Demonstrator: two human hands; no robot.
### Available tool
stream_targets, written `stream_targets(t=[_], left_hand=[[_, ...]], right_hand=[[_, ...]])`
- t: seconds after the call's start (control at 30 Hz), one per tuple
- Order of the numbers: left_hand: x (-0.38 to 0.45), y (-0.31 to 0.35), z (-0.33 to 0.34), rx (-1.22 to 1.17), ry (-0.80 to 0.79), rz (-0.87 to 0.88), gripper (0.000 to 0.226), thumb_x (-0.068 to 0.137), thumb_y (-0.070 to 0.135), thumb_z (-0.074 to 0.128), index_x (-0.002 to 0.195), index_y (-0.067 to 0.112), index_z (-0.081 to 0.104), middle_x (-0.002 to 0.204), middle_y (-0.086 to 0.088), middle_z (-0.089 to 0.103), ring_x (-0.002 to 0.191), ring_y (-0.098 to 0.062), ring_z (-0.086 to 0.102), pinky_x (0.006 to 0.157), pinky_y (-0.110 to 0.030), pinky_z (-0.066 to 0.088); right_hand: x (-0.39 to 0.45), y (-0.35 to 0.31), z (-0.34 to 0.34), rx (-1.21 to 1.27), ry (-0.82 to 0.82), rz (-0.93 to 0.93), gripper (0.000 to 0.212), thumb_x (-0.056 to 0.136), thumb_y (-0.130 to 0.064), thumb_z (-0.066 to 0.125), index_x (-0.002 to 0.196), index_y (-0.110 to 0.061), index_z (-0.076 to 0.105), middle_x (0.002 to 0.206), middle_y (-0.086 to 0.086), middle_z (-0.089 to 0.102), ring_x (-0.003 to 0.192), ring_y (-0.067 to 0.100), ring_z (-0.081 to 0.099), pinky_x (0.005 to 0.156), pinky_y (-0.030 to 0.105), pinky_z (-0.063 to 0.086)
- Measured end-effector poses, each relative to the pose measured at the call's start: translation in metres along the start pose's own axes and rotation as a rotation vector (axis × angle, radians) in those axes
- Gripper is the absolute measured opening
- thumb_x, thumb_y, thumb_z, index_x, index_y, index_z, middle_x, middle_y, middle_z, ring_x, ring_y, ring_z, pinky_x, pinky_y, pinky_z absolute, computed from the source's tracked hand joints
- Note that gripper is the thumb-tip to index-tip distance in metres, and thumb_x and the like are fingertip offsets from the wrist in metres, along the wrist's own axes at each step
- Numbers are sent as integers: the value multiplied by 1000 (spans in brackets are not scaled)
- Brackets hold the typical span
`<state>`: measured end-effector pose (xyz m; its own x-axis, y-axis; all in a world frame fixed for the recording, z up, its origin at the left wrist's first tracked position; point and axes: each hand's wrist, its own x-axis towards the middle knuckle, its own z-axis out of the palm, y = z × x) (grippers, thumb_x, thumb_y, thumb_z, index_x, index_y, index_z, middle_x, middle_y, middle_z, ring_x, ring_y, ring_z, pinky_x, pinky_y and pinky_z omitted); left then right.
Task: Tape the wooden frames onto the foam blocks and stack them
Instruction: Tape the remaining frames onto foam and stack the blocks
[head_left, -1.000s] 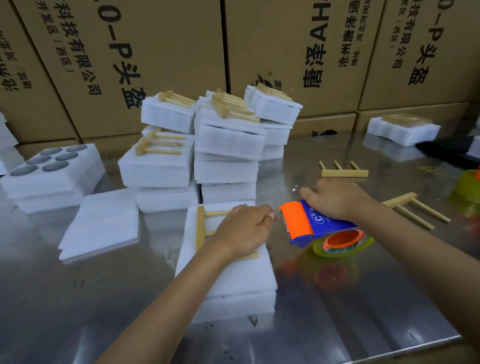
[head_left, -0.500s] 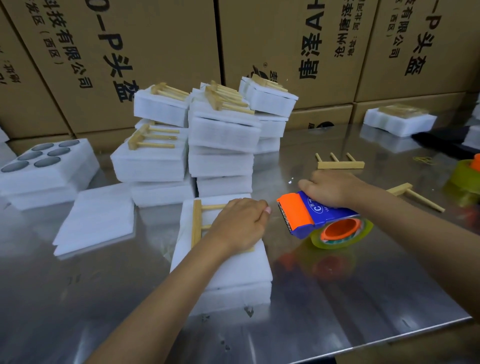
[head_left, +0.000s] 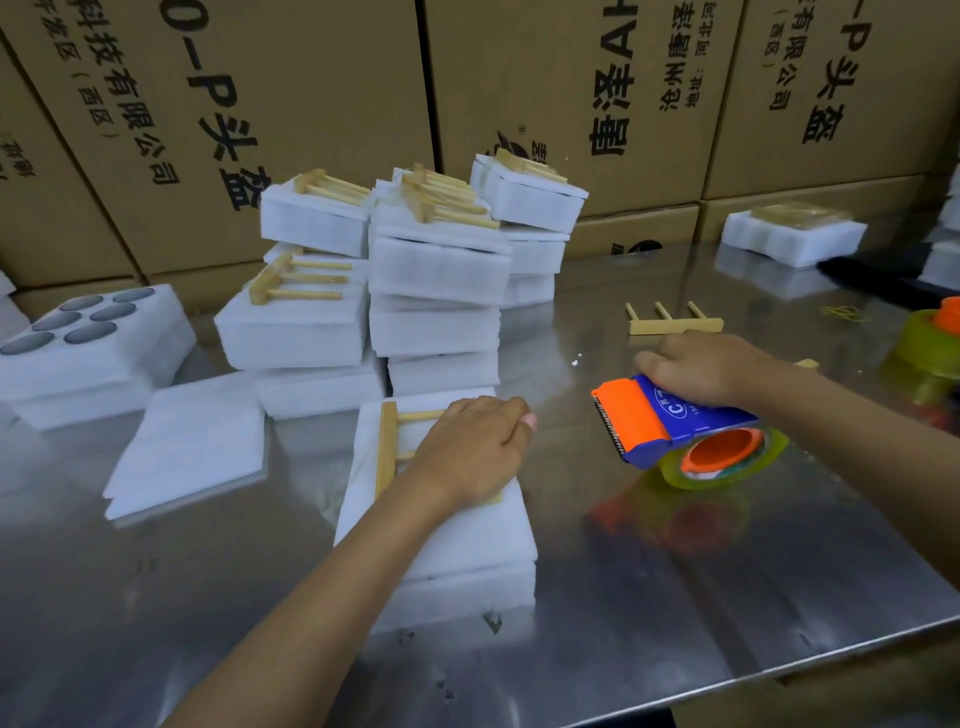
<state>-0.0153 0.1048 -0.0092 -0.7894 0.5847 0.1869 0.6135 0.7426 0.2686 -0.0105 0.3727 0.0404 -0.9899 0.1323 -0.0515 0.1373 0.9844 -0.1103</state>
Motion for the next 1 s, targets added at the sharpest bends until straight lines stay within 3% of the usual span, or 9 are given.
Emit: stream_targets(t=[0.1, 0.23, 0.37, 0.53, 0.8, 0.9, 1.0], left_hand=[[0, 1, -1, -4, -2, 2, 31, 108, 32, 25, 102, 16, 51, 93, 5, 52, 100, -16, 43, 91, -26, 23], [0, 0, -1, -10, 9, 10, 27, 108, 32, 26, 96, 20, 47, 90, 7, 49, 94, -13, 39, 88, -24, 22], [-1, 1, -2, -22, 3, 6, 25, 108, 32, 26, 93, 23, 43, 89, 8, 47, 91, -11, 34, 88, -24, 21], [-1, -1, -1, -36, -3, 1, 27, 108, 33, 25, 94, 22, 45, 90, 7, 49, 93, -11, 36, 90, -24, 22], [0, -4, 2, -28, 24, 27, 30, 107, 32, 27, 94, 19, 50, 85, 9, 49, 90, -13, 39, 89, -26, 24], [2, -2, -2, -64, -21, 0, 31, 107, 30, 29, 101, 19, 58, 93, 8, 59, 102, -14, 48, 95, -27, 27], [9, 2, -11, -230, -116, -139, 39, 105, 41, 29, 103, 21, 63, 105, 2, 68, 110, -23, 51, 102, -36, 35]], right_hand=[[1, 4, 0, 15, -11, -4, 31, 101, -54, 27, 106, -32, 49, 97, -3, 50, 82, 11, 45, 61, 30, 30], [0, 11, -1, 34, -24, -7, 33, 103, -52, 28, 84, -34, 48, 91, -7, 48, 79, 6, 45, 62, 29, 29], [3, 14, -1, 59, -35, 7, 25, 102, -52, 29, 99, -35, 47, 87, -9, 46, 85, 12, 45, 67, 33, 31], [4, 18, -2, 74, -53, 2, 29, 104, -47, 31, 83, -34, 47, 88, -9, 46, 80, 7, 43, 68, 34, 32], [4, 27, -3, 52, -44, 35, 31, 103, -49, 30, 83, -32, 47, 85, -10, 47, 80, 7, 46, 69, 34, 32], [3, 24, 0, 29, -12, 26, 34, 102, -50, 29, 79, -31, 47, 82, -9, 47, 78, 8, 46, 66, 33, 31], [-1, 18, 2, -20, 27, -14, 35, 101, -51, 28, 81, -30, 48, 78, -10, 46, 77, 11, 47, 63, 31, 30]])
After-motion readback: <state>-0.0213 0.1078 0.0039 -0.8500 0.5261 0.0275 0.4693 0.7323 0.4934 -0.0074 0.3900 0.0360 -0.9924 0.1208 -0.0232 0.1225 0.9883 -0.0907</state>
